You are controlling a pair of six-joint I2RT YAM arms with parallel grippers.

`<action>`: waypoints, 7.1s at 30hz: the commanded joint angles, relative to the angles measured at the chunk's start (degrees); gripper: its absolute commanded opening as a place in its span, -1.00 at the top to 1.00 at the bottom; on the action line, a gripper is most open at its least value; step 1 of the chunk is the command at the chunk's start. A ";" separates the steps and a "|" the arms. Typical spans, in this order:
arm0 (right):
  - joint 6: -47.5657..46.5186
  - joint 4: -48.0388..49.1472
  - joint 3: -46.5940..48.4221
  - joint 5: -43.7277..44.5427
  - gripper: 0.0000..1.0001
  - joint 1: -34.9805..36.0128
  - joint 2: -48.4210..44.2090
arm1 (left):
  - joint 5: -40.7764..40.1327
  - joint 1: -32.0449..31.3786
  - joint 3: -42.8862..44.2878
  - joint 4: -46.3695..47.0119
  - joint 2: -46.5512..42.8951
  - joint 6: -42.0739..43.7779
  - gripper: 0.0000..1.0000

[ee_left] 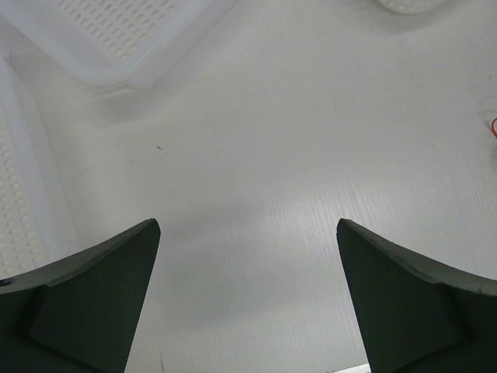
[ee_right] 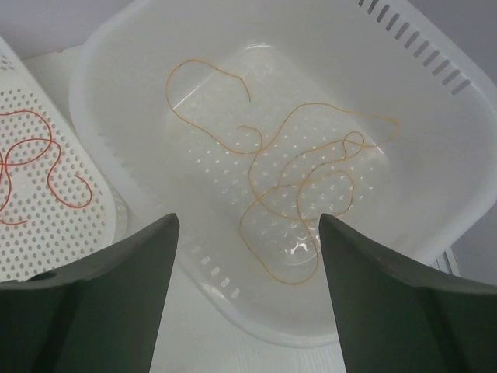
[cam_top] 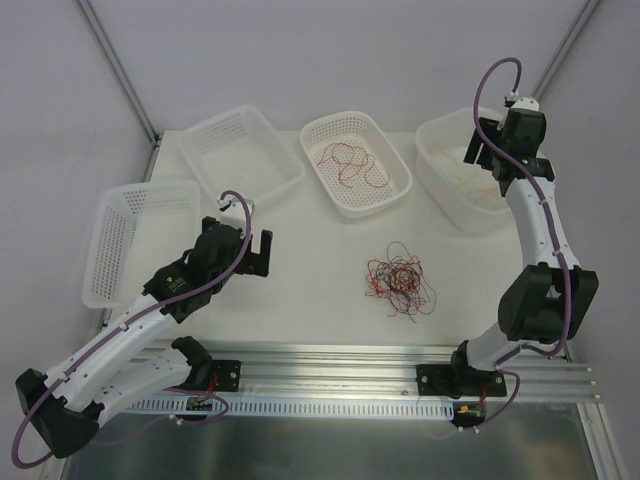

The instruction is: Untangle the cables

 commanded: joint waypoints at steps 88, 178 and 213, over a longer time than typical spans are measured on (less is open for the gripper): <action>27.11 7.19 -57.19 -9.07 0.98 25.61 -24.00 | 14.60 -10.84 28.51 7.40 41.77 -25.87 1.00; 15.95 -10.92 -48.40 -14.08 -0.68 23.94 -46.07 | 45.25 -6.79 29.73 25.14 63.70 36.97 -0.78; 25.88 6.48 -54.02 -17.42 -0.16 23.85 -19.62 | 57.57 -6.44 17.87 25.33 40.10 17.92 1.00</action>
